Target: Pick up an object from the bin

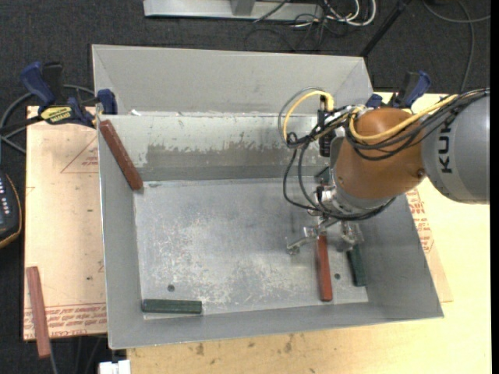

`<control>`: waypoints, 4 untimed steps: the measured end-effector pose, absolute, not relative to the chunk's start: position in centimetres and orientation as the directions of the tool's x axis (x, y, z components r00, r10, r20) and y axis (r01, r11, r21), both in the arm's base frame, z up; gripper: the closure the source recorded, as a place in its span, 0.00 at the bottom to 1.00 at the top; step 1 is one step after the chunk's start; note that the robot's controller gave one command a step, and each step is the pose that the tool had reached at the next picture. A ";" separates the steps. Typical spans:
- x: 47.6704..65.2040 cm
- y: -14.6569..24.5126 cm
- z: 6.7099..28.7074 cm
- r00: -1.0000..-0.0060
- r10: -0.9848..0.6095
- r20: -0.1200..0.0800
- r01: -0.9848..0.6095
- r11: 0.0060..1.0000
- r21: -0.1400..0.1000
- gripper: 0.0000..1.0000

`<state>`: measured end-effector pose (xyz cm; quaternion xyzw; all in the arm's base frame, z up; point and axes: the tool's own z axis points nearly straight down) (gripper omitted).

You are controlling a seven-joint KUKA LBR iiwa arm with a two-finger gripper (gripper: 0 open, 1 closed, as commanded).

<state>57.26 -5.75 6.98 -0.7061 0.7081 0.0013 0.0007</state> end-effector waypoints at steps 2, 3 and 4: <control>57.4 -5.6 10.9 -0.009 -1.000 -0.002 -1.000 0.009 -0.005 1.00; 57.5 -5.5 13.2 -0.013 -1.000 -0.002 -1.000 0.013 -0.005 1.00; 57.6 -5.4 15.6 -0.017 -1.000 -0.002 -1.000 0.017 -0.005 1.00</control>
Offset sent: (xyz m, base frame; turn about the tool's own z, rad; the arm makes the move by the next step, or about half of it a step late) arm 0.0000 0.0000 0.0000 0.0000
